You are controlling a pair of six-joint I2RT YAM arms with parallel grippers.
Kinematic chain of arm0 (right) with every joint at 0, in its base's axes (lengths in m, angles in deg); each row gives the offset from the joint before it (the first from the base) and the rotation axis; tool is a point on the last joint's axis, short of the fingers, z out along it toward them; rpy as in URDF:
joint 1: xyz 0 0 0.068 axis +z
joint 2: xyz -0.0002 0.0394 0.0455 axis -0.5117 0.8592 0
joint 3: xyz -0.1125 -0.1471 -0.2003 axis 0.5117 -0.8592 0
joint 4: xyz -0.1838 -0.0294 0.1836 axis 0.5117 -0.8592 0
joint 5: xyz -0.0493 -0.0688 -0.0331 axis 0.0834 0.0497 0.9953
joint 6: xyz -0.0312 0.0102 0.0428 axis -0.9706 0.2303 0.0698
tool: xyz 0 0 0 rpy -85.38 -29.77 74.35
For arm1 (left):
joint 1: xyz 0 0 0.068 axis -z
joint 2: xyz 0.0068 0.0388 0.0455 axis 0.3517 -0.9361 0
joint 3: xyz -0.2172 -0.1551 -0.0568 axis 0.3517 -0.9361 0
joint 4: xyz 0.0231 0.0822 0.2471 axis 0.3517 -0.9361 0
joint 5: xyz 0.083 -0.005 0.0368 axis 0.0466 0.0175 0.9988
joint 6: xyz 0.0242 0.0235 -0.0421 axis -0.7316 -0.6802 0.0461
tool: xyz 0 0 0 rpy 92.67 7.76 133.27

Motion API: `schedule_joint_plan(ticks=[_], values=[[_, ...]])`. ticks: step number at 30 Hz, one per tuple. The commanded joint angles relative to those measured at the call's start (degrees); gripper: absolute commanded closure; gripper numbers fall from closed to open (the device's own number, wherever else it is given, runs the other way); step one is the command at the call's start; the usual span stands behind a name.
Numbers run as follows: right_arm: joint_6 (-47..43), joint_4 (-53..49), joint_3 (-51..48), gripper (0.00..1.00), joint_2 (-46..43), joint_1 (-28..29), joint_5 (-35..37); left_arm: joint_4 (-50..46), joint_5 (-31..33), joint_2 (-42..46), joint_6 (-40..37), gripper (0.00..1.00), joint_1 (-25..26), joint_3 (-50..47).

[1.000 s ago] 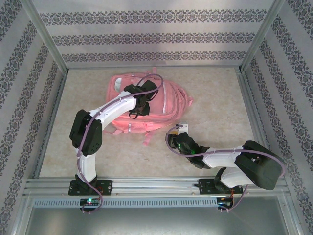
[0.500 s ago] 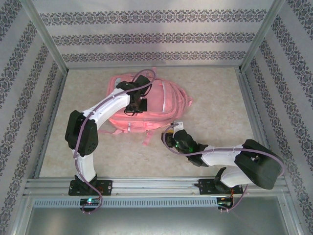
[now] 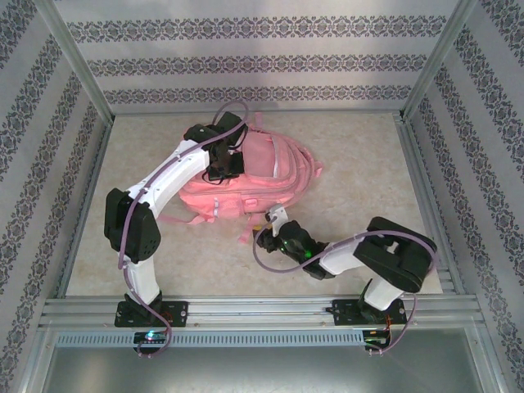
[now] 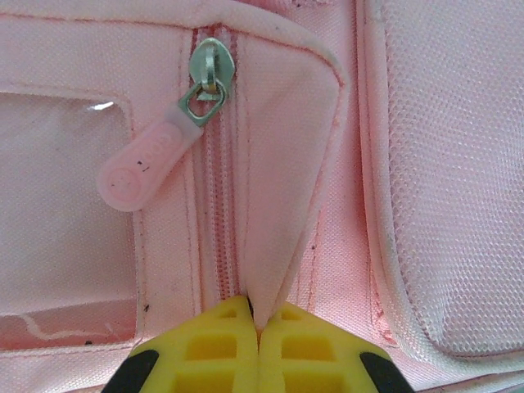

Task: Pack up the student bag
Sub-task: Zip the student bag at the top-left of the table.

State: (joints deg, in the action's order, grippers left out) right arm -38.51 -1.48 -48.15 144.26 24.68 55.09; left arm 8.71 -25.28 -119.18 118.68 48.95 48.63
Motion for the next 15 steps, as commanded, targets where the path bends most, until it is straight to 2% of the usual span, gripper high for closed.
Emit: schedule_joint_plan(ticks=[1,9,15], values=[[-9.74,10.75,-0.14,0.50,4.47,1.35,2.28,2.11,-2.06,3.99,3.12,1.00,-0.60,2.89],[-13.29,25.68,0.76,0.46,16.69,2.37,8.28,4.04,-5.17,4.50,5.57,1.00,-0.67,1.99],[-14.49,25.94,4.32,0.46,20.65,2.55,11.13,4.05,-5.56,4.46,5.54,1.00,-0.65,2.25]])
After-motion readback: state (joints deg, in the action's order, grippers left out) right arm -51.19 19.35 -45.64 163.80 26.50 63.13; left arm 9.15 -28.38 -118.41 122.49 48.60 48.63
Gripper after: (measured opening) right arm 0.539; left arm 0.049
